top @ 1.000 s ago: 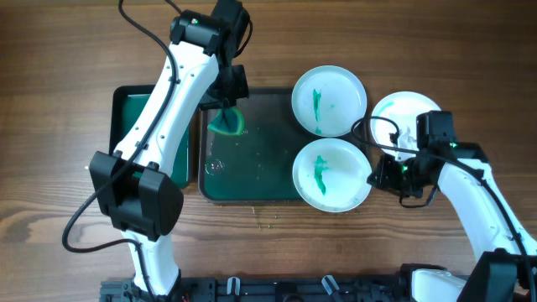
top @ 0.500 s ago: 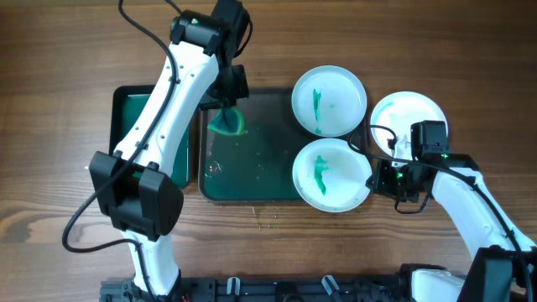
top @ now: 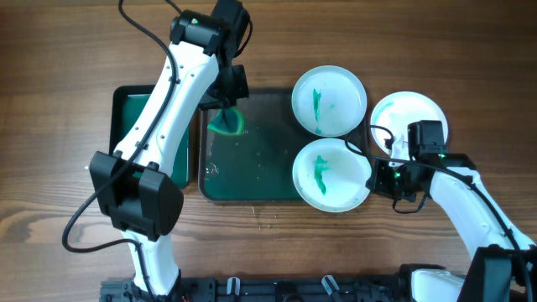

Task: Clean dirty plates on tray and stack at the side
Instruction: 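Move right gripper to grasp rim of lower-right plate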

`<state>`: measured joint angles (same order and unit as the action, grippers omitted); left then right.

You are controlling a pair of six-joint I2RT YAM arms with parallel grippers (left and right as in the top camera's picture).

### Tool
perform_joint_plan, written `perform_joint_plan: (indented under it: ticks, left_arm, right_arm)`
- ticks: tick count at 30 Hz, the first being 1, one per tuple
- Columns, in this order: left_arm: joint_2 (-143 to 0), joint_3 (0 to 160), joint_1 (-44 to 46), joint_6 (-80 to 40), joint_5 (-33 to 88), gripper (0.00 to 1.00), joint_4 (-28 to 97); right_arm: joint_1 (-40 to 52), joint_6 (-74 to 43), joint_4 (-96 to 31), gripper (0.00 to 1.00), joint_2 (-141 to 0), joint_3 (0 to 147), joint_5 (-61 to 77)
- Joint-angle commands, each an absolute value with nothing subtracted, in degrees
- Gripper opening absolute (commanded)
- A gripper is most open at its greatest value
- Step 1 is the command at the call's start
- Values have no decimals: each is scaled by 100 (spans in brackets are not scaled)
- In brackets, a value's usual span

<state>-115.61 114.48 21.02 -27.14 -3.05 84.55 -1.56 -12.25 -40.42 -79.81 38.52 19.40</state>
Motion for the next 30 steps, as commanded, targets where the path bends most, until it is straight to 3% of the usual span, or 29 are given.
perform_joint_plan:
  ticks: [1,7,12,22,30]
  left_arm:
    - [-11413,11419,2115,-2783,-239,4,8433]
    - [-11413,11419,2115,-2783,-239,4,8436]
    - [-11413,11419,2115,-2783,-242,4,8420]
    - [-11413,11419,2110,-2786,-239,4,8401]
    - [-11413,11419,2110,-2786,-239,4,8399]
  right_arm:
    - [67,-1378,-3997,14,-8049,3811,2082]
    - [263,-1564,-3944,5,-8049,3811,2038]
    - [346,-1566,-3942,4,-8047,3850,2445]
    - [2368,-3986,-3225,4,-8047,4504,1358]
    - [3319,-5282,-1990,4,-8250,4587,200]
